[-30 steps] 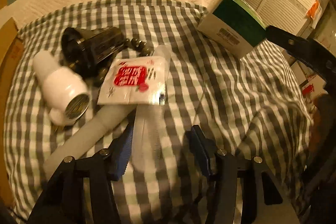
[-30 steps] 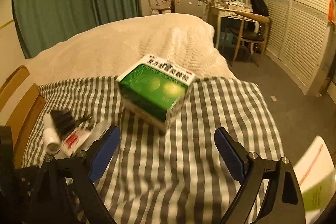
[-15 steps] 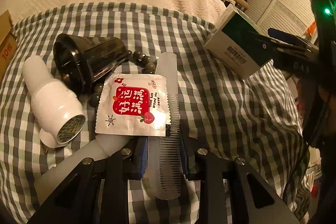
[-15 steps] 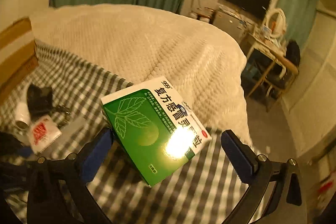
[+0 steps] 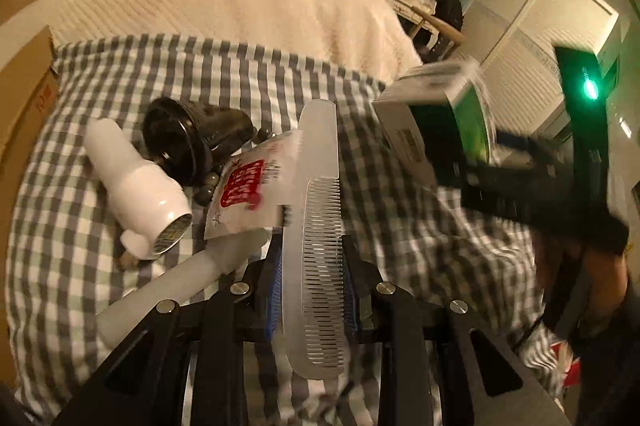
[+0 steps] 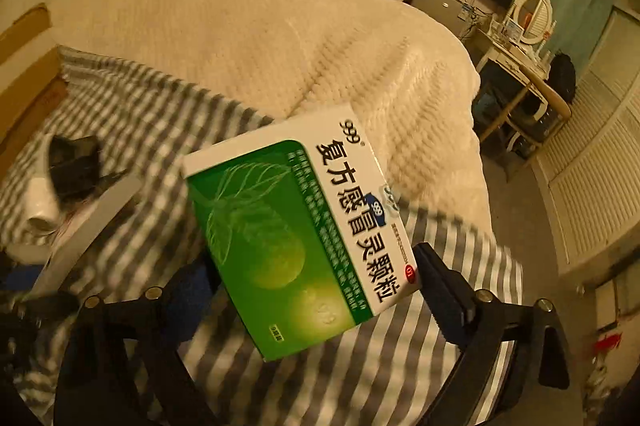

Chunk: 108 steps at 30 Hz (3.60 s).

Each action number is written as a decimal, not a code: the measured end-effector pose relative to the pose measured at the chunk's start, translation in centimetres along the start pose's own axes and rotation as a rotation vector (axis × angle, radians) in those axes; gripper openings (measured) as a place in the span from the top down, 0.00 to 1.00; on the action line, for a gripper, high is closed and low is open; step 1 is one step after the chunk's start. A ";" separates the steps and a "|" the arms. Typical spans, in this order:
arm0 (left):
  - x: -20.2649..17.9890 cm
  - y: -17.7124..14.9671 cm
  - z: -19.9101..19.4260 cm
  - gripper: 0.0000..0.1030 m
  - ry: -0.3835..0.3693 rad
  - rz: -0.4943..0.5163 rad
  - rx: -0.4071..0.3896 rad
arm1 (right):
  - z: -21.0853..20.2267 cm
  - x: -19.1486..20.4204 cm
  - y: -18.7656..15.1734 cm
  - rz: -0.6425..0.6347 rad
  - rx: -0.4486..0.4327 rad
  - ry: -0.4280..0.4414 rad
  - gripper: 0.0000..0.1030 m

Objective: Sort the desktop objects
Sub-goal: 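Grasp the white comb with the left gripper while the right grasps the green medicine box, then place the comb and green medicine box into the cardboard box, then grasp the white tube with the left gripper while the right grasps the red candy packet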

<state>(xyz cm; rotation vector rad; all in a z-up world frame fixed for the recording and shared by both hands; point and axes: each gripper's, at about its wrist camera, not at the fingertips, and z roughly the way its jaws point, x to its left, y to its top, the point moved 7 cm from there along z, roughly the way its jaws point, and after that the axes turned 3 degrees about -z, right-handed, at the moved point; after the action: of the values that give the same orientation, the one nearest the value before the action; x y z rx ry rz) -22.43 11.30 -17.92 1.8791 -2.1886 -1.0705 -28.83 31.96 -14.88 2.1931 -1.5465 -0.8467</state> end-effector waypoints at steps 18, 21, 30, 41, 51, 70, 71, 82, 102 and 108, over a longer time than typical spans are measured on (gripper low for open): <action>-0.2 0.9 -15.7 0.75 0.035 0.028 -0.198 | -21.1 3.3 -1.8 0.261 -0.105 0.106 0.18; 0.5 1.4 -17.8 0.75 0.035 0.019 -0.221 | -24.4 5.3 -1.3 0.250 -0.130 0.122 0.18; 8.6 4.8 -25.1 0.75 0.143 -0.003 -0.334 | -30.4 14.1 5.3 0.155 -0.231 0.197 0.18; 25.7 5.4 -24.9 0.75 0.370 -0.150 -0.306 | -25.2 28.9 16.1 0.066 -0.254 0.352 0.18; 27.1 5.0 -23.2 0.09 0.474 -0.140 -0.304 | -19.8 33.7 18.8 0.085 -0.278 0.344 0.15; 9.5 2.8 -26.8 0.05 0.332 -0.058 -0.336 | -31.7 18.5 9.8 0.197 -0.384 0.191 0.07; 8.6 2.5 -26.4 0.05 0.319 -0.055 -0.329 | -31.8 17.4 8.8 0.216 -0.377 0.186 0.07; 3.3 -1.3 -15.1 0.05 0.249 0.074 -0.170 | -26.2 9.5 -0.5 0.327 -0.296 0.129 0.07; 6.8 -2.1 1.5 0.30 0.143 0.105 0.105 | -6.7 9.2 -3.7 0.345 -0.105 0.228 0.07; 6.9 -2.2 1.0 0.88 0.109 0.093 0.097 | -4.1 11.3 -1.7 0.285 -0.096 0.281 0.07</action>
<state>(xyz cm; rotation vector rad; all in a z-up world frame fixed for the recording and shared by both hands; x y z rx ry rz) -22.80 5.56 -22.50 1.8058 -2.2783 -0.8404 -22.30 21.73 -15.87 1.8710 -1.5887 -0.4900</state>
